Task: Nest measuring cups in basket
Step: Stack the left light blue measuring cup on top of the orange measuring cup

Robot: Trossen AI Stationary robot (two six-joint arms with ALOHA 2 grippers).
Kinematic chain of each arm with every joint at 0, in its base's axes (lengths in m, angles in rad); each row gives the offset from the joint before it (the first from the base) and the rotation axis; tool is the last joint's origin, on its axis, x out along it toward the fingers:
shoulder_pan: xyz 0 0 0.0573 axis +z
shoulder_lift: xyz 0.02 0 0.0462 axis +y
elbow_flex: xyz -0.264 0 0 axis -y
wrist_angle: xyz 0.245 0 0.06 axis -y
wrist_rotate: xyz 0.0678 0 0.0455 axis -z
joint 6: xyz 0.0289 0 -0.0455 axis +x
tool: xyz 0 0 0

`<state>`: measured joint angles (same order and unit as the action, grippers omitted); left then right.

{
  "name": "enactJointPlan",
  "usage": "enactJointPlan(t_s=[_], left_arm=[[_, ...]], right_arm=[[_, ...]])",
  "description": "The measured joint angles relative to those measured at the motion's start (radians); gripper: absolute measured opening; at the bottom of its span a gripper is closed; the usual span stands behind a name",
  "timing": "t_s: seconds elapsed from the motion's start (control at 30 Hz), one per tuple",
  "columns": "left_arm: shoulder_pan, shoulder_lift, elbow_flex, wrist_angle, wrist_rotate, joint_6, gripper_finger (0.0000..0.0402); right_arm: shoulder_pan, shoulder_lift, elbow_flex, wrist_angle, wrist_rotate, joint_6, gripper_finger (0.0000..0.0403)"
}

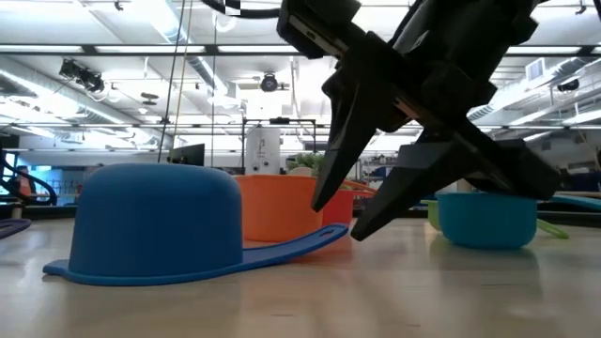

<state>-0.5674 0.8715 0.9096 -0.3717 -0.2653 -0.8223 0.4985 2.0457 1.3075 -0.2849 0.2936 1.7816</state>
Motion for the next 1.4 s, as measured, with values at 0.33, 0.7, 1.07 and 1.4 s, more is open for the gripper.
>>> enactJointPlan(t_s=[0.33, 0.7, 1.07, 1.4], left_arm=[[0.0, 0.0, 0.0, 0.0, 0.0, 0.003, 0.0231], [0.0, 0.0, 0.0, 0.0, 0.0, 0.007, 0.0231], [-0.008, 0.0, 0.0, -0.001, 0.0, 0.003, 0.0231], [-0.009, 0.0, 0.0, -0.001, 0.0, -0.005, 0.0231]], right_arm=[[-0.038, 0.0, 0.0, -0.007, -0.053, -0.093, 0.0142], [-0.063, 0.002, 0.0, -0.008, -0.128, -0.164, 0.0106], [-0.071, 0.028, 0.0, 0.028, -0.18, -0.209, 0.0059], [-0.07, 0.026, 0.002, 0.043, -0.182, -0.236, 0.0019]])
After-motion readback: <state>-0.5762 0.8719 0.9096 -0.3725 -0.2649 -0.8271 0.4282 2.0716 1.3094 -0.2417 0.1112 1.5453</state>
